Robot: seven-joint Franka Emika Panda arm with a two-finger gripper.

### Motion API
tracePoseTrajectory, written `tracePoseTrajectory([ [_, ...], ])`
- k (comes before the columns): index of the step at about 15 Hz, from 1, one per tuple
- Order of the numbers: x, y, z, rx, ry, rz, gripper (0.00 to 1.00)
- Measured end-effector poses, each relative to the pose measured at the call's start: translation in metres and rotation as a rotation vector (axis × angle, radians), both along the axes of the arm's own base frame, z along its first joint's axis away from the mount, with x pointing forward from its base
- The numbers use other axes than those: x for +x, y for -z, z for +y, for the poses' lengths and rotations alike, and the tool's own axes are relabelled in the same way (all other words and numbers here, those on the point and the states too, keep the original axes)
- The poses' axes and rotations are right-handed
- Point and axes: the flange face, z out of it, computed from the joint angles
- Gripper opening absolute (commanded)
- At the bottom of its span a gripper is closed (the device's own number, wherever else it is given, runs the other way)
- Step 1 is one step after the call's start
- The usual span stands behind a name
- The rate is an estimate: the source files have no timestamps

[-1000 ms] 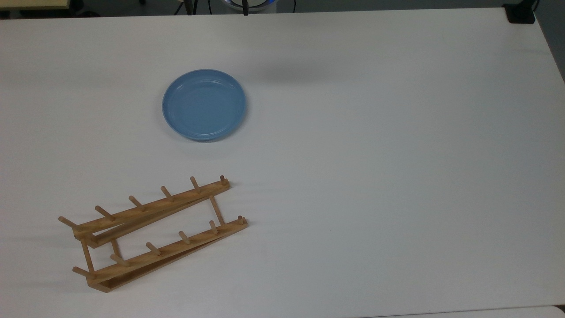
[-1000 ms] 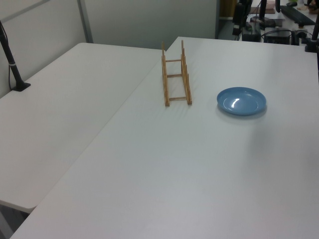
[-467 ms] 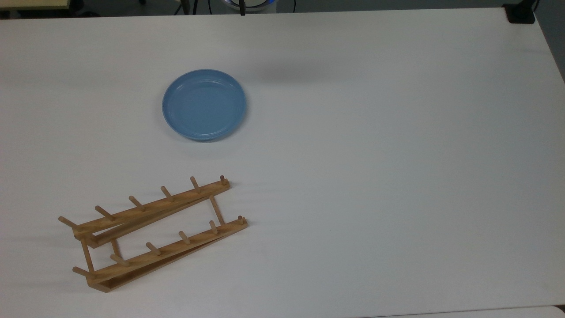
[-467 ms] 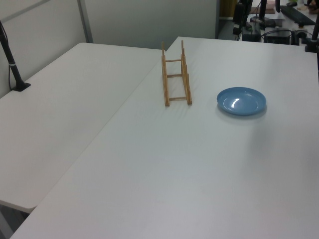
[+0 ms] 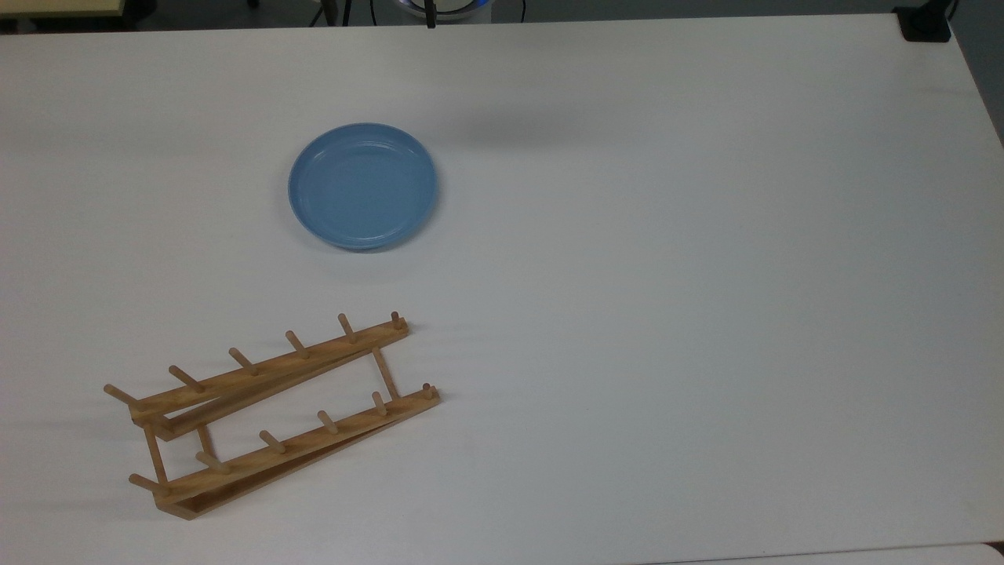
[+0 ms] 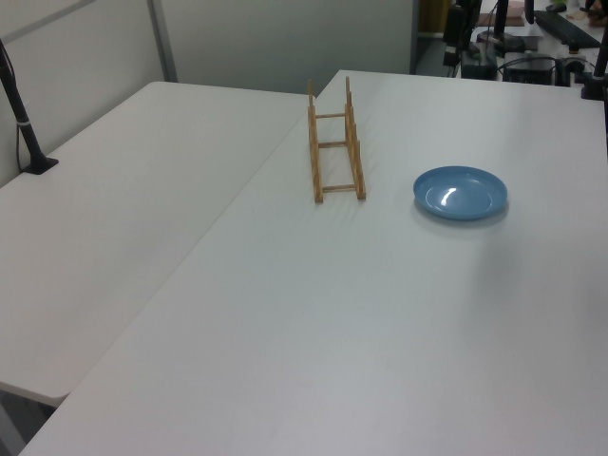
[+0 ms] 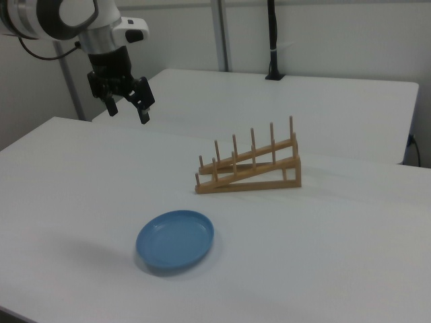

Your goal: Place plate in plate rack

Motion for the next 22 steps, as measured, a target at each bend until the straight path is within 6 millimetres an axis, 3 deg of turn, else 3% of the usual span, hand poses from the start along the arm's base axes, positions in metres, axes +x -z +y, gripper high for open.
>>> tracePoseTrajectory([
  [4, 0.000, 0.000, -0.014, -0.029, -0.081, 0.000, 1.00],
  [10, -0.006, 0.012, -0.076, -0.101, -0.230, 0.043, 1.00],
  [13, -0.007, 0.048, -0.113, -0.115, -0.203, 0.055, 1.00],
  [15, -0.004, 0.085, -0.131, -0.122, -0.188, 0.026, 1.00],
  [18, -0.003, 0.137, -0.145, -0.127, -0.170, 0.009, 1.00],
  [22, -0.006, 0.181, -0.152, -0.111, -0.163, 0.061, 1.00],
])
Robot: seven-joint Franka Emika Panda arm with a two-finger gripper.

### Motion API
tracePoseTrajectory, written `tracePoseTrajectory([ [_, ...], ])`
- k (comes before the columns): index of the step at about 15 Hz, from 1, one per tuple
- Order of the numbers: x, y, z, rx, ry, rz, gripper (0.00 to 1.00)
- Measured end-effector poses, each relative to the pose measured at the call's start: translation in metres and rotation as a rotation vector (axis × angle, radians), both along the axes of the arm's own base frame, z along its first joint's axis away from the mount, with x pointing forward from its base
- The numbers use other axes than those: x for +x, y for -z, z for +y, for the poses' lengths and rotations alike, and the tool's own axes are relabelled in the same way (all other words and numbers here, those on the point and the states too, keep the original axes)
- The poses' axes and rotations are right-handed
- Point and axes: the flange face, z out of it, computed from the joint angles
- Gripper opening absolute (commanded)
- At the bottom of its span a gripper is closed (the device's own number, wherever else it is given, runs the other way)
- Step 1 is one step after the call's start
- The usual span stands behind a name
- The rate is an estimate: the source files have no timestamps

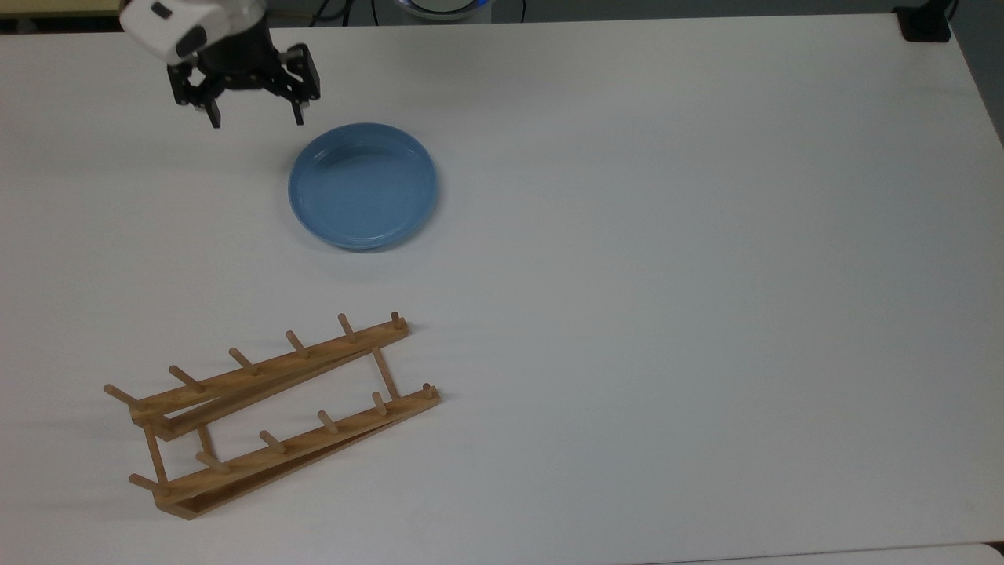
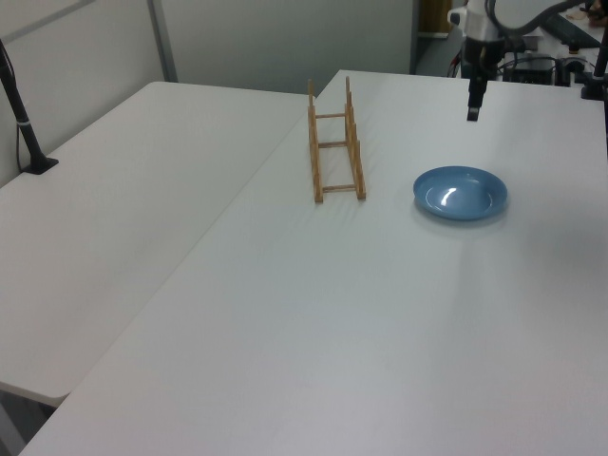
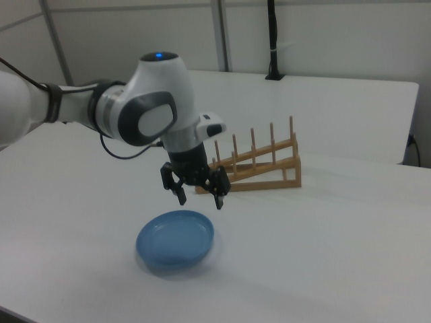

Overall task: Place plate in plate rack
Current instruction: 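Move the gripper over the rim of the blue plate and lower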

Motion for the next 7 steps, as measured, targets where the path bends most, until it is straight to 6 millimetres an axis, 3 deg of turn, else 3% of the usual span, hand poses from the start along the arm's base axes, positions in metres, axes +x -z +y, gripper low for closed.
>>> tracePoseTrajectory([
  [7, 0.016, 0.089, -0.005, -0.008, -0.007, 0.004, 1.00],
])
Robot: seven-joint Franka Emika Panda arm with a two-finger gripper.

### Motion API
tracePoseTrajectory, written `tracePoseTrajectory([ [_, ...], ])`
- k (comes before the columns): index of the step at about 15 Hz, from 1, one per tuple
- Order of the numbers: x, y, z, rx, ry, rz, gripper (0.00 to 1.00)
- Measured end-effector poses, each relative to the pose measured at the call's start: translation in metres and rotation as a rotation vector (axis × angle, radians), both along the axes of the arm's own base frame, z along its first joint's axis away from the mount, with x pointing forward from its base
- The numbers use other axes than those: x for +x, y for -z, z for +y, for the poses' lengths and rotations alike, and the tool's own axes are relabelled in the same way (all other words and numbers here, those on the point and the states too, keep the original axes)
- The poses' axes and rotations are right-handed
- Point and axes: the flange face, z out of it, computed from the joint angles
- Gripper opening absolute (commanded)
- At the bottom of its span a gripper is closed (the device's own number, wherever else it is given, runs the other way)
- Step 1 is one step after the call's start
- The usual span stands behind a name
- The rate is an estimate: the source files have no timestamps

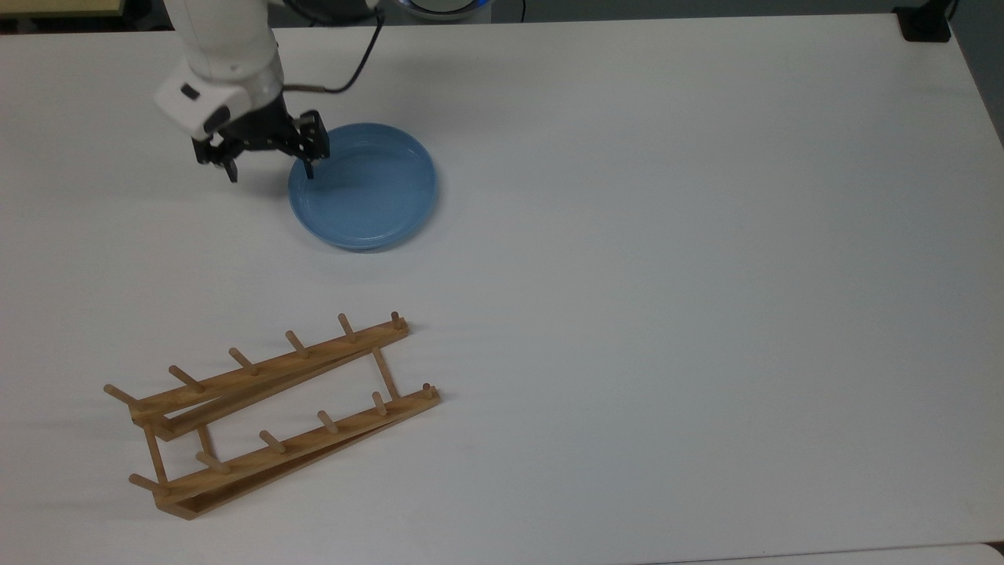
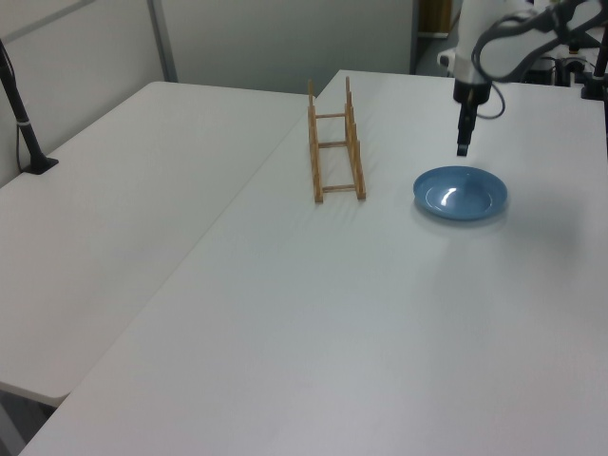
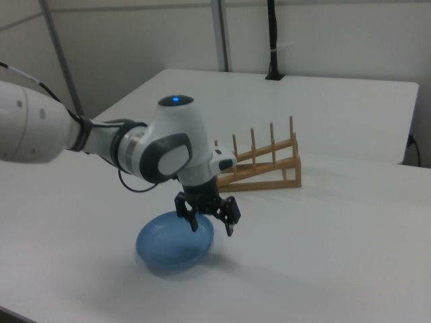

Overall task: Place plate in plate rack
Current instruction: 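Move the gripper over the rim of the blue plate and lower, then close the gripper on the rim of the blue plate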

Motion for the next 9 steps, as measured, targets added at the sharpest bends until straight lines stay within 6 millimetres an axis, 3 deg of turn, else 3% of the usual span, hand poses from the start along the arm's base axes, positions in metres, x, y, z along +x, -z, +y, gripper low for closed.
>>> tracePoseTrajectory([
  [2, 0.003, 0.019, -0.001, 0.000, -0.002, 0.012, 0.99],
  [4, 0.005, 0.031, -0.001, 0.000, -0.003, 0.019, 0.62],
  [6, 0.005, 0.035, 0.000, 0.002, -0.003, 0.026, 0.30],
  [7, 0.005, 0.036, 0.000, 0.002, 0.004, 0.027, 0.17],
  [9, 0.006, 0.036, 0.001, 0.003, 0.036, 0.024, 0.07],
])
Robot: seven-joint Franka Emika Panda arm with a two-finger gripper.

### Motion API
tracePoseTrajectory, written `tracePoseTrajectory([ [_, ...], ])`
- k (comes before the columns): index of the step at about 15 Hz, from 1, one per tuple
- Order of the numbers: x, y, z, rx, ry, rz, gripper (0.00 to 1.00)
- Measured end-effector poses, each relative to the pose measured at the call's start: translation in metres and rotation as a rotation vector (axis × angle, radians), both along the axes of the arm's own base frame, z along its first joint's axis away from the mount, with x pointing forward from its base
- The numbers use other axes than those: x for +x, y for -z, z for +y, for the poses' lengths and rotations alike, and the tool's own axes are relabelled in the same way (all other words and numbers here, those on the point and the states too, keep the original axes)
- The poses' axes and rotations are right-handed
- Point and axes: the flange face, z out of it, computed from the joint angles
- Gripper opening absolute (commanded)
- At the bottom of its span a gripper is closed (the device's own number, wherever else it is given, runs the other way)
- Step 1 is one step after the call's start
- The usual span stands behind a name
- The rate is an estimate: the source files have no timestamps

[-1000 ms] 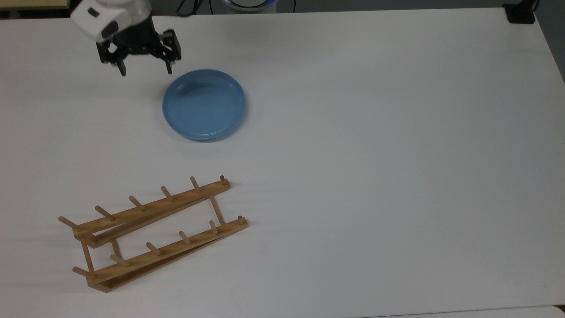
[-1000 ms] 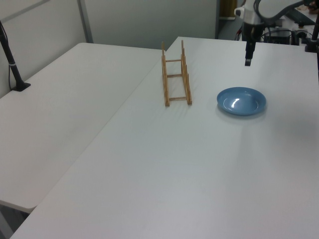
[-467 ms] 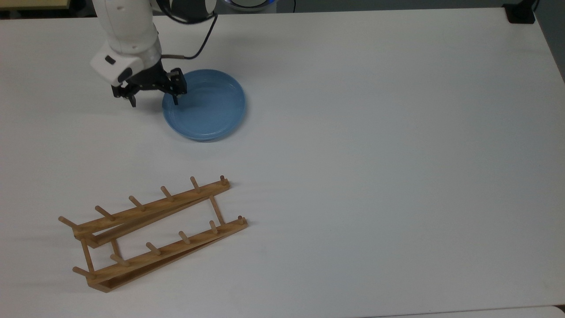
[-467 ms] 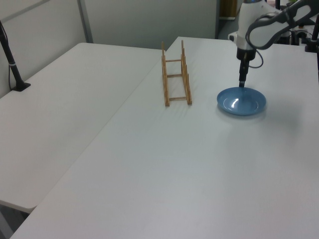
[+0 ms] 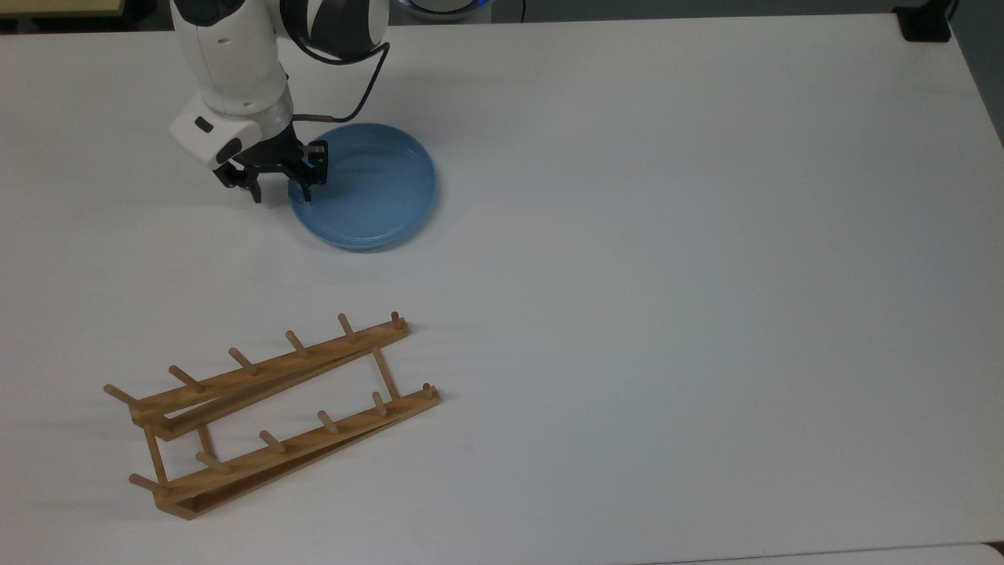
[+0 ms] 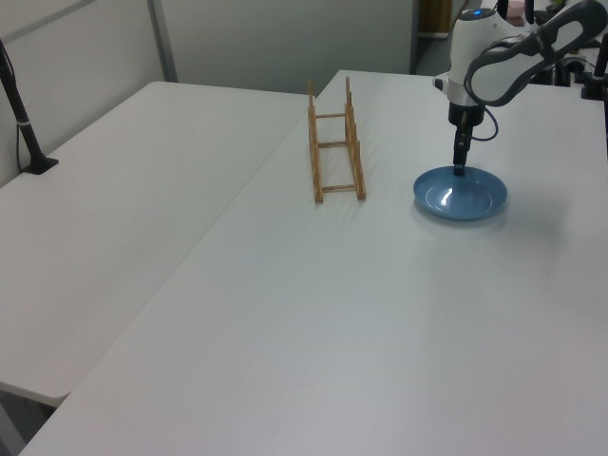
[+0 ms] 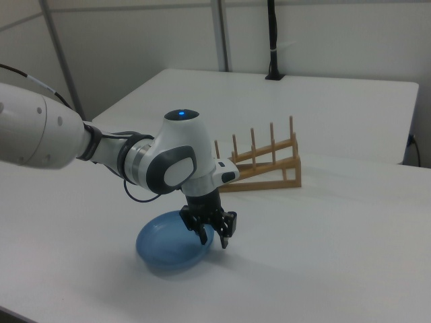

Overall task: Place plate in plate rack
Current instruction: 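Close the gripper on the rim of the blue plate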

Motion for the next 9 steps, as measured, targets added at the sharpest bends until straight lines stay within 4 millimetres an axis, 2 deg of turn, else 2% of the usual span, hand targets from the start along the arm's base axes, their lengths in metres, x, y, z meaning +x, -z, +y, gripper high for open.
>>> tracePoseTrajectory([
  [2, 0.0005, 0.0000, 0.0016, 0.001, 0.028, -0.003, 0.00],
  [9, 0.0030, -0.0007, 0.0069, 0.003, 0.086, -0.011, 0.00],
])
